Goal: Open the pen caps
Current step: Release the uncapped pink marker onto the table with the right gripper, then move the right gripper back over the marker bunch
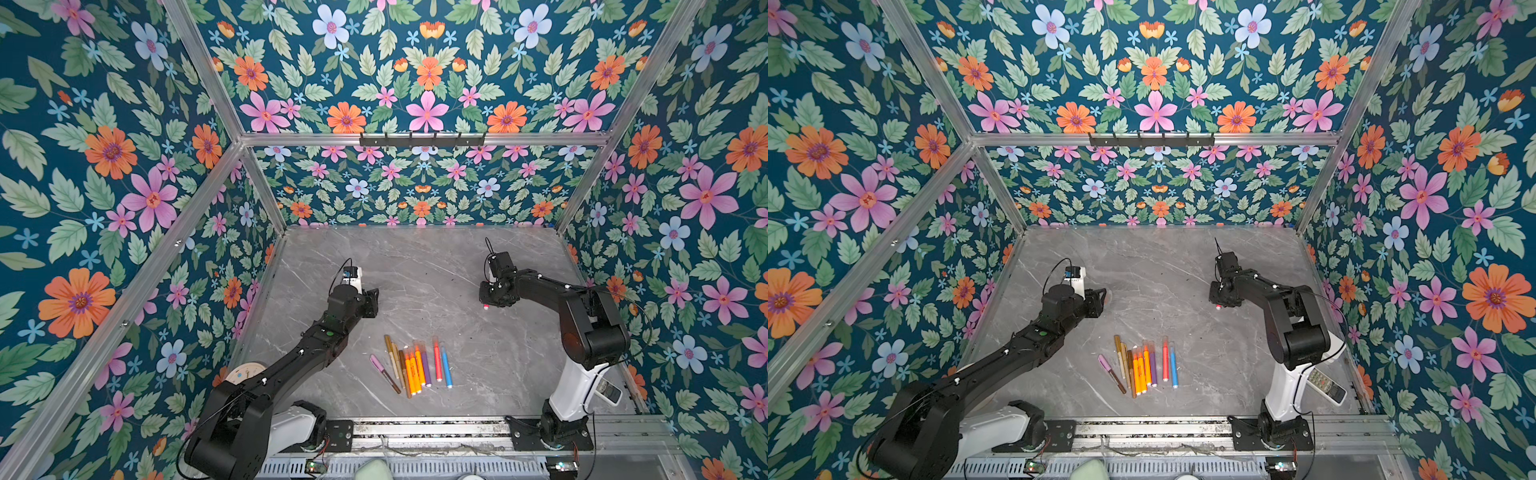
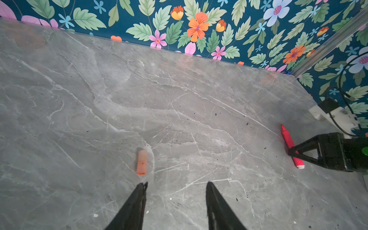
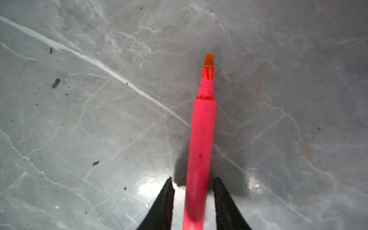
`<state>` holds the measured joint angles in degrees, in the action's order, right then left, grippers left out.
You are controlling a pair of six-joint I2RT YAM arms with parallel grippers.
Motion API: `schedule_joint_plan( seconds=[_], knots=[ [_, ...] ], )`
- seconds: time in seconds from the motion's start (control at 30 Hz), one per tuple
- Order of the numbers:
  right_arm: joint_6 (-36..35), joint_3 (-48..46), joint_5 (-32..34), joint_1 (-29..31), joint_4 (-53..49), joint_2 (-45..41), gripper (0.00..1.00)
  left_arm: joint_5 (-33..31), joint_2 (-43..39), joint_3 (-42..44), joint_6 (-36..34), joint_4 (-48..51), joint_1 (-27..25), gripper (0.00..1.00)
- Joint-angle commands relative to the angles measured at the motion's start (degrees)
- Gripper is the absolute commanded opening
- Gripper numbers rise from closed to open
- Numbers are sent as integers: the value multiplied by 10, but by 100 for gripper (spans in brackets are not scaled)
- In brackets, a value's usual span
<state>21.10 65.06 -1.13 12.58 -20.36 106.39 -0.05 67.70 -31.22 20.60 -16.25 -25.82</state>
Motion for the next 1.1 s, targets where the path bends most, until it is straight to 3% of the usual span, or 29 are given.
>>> schedule_joint_plan(
  seconds=[0.0,0.23,0.47,0.67,0.83,0.93,1.07],
  knots=[
    [3,-5,-2,1,-22,0,35,-4,3,-4,-5,-3,1,51],
    [-22,40,3,1,-61,4,37,-1,8,-4,-5,-5,0,51],
    [-31,12,8,36,-100,-118,37,-3,4,1,-3,-13,1,50],
    [10,-74,69,202,-122,-210,37,-6,-10,8,1,-18,0,50],
    [133,-122,101,366,-114,-250,37,-8,-25,19,8,-31,1,50],
    [198,-123,108,431,-101,-240,37,-7,-25,20,9,-33,1,50],
    [240,-98,109,473,-102,-203,36,-5,-21,19,11,-34,1,50]
  ],
)
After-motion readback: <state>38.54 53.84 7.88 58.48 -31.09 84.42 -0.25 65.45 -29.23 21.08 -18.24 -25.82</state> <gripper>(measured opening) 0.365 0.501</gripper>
